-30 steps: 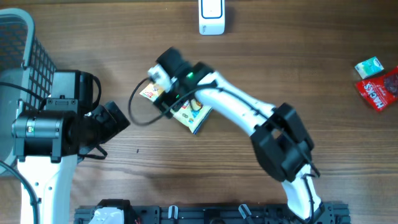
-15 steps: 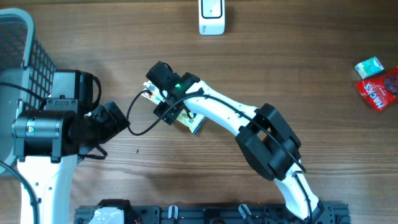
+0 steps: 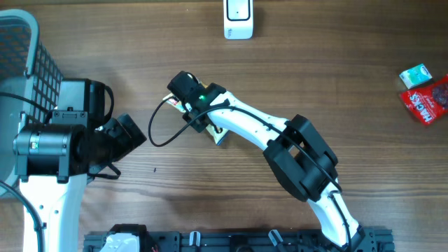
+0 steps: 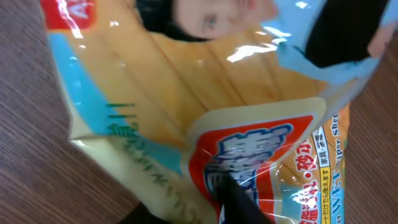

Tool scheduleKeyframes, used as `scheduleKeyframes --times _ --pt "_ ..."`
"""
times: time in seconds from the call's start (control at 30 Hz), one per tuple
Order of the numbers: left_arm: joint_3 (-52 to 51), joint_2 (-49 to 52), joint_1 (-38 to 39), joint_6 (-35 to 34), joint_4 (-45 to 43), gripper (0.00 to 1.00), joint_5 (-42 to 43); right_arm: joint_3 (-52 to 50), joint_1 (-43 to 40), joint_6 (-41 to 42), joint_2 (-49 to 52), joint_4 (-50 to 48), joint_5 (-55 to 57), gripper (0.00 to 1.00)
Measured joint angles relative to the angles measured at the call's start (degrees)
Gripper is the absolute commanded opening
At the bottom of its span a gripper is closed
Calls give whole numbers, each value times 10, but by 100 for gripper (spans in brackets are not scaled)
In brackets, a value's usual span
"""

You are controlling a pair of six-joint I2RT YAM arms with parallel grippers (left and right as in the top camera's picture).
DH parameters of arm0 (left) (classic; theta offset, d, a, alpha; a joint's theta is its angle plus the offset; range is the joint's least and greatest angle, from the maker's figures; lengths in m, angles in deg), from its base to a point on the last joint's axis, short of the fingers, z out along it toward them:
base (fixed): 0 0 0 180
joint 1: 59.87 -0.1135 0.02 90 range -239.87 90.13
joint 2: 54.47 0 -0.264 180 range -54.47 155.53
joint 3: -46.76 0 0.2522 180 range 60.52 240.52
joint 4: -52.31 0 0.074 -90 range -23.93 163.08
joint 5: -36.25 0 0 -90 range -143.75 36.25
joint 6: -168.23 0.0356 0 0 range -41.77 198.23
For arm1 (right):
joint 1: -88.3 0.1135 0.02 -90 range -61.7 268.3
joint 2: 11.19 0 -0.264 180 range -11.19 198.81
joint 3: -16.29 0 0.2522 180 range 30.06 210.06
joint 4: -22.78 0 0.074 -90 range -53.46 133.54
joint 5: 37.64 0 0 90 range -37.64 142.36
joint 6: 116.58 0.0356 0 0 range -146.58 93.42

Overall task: Scan the item barcode
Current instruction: 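Lift the wipes pack to the scanner and hold it there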

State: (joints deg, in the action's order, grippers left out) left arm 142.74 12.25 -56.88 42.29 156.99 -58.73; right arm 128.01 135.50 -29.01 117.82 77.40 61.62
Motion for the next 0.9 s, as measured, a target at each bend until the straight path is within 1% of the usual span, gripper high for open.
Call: scheduleKeyframes --times 0.13,0.2,0.3,0.33,0.43,0.57,0.6,0.63,0.77,0.83,0.9 --pt "0 0 0 0 0 100 0 0 -13 18 -10 8 -3 4" --pt "0 0 0 0 0 100 0 0 -36 26 -22 21 -24 4" --pt "0 0 0 0 0 100 0 0 -88 31 -47 31 -98 4" --pt "0 0 0 0 0 100 0 0 -129 35 -66 37 -165 4" --pt "0 0 0 0 0 100 0 0 -197 38 -87 42 -293 4" --pt "0 0 0 0 0 100 0 0 -302 40 -91 48 -532 4" --pt "0 0 0 0 0 100 0 0 -314 41 -91 49 -562 4" --pt "0 0 0 0 0 100 0 0 -355 42 -91 50 -657 4" --pt "0 0 0 0 0 100 0 0 -440 42 -91 50 -867 4" --pt "0 0 0 0 0 100 0 0 -470 59 -91 50 -915 4" --pt "0 0 0 0 0 100 0 0 -504 100 -91 39 -951 4"
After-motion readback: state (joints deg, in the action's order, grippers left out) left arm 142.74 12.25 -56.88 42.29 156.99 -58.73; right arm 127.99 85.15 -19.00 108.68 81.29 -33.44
